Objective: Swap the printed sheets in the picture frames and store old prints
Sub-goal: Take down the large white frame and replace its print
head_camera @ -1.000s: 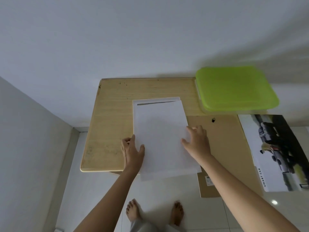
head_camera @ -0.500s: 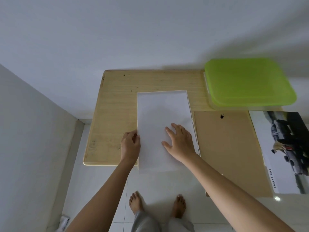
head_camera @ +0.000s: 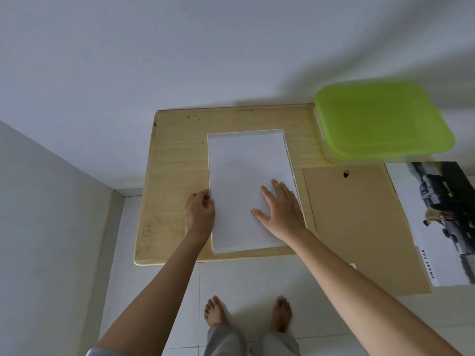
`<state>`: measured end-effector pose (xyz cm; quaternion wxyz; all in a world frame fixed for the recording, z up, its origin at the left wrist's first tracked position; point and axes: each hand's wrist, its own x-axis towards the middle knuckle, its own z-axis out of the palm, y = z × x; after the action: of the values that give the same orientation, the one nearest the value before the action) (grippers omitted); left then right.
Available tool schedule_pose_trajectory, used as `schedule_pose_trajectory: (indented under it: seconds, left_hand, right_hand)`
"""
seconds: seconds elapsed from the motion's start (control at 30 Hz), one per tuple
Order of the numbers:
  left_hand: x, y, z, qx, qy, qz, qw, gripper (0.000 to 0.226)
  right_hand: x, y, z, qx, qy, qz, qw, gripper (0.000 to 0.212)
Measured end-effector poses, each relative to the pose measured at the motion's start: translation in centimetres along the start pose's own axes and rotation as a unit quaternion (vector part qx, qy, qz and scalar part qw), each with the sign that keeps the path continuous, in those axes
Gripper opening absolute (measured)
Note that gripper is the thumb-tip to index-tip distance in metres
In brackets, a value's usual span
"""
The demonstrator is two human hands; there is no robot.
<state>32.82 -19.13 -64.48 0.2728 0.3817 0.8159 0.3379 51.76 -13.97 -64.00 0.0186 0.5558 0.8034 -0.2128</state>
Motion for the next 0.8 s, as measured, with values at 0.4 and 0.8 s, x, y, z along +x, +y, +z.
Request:
schedule_pose_trajectory:
  seconds: [0.4, 0.8]
  left_hand:
    - [-2.0, -1.1, 1.4, 0.280, -0.158, 0.295, 0.900, 0.074]
    - [-1.9, 0.3, 1.1, 0.294, -0.167, 0.244, 0.909, 0.060]
  right_hand:
    - [0.1, -0.5, 1.0, 0.008, 0.029, 0.009, 1.000, 0.068]
    - [0.0, -0.4, 0.3, 0.033, 0.034, -0.003, 0.999, 0.061]
